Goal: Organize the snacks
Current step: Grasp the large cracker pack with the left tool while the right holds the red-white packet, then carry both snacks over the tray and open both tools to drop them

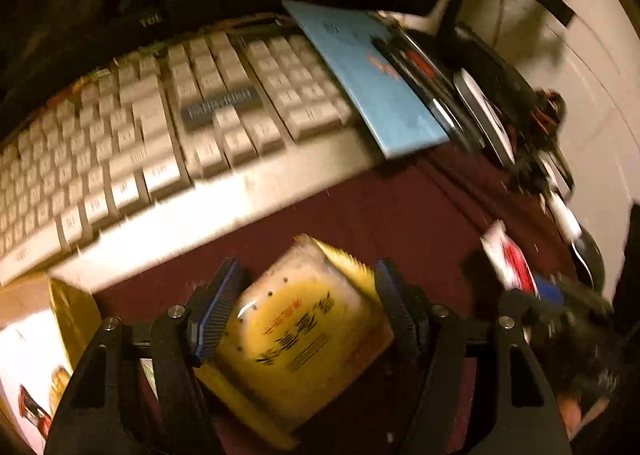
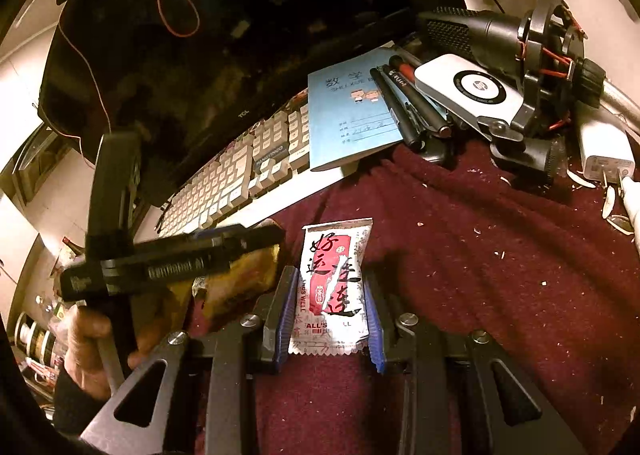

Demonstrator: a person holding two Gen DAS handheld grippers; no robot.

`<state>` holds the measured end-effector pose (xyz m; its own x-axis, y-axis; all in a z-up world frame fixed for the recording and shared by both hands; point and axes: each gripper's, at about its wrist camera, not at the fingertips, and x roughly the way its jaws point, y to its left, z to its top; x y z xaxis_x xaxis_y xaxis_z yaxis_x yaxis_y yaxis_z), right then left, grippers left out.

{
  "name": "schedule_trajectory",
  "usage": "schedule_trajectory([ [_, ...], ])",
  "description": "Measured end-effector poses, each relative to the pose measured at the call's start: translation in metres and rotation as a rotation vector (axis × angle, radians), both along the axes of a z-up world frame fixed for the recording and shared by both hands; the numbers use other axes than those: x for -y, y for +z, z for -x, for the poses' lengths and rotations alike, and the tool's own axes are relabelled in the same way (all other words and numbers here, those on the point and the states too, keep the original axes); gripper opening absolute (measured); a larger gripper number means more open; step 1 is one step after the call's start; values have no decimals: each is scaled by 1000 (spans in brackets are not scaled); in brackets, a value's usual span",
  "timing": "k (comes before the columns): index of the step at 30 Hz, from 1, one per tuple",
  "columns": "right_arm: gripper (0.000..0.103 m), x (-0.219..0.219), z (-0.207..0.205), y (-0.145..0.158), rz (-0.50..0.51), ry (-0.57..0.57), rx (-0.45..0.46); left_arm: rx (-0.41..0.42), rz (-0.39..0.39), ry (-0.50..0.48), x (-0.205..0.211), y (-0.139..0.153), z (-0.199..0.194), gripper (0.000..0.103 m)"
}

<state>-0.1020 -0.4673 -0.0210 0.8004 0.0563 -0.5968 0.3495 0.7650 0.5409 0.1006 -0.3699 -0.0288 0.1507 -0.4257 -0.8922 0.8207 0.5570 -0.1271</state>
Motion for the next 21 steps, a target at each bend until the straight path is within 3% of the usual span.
schedule_trajectory([
  [3,31,0,0,1,-6,7,6,-131,4,7,-11,-2,6,77],
  [6,31,0,0,1,-6,7,9,-149,1,43,-16,0,18,78],
  [9,31,1,1,2,-12,6,11,-82,-37,42,-15,-2,39,78],
  [13,31,2,3,2,-17,7,16,95,-135,38,-8,-11,68,80],
  [21,31,-1,0,2,-1,14,5,215,-105,274,-25,-8,91,69],
])
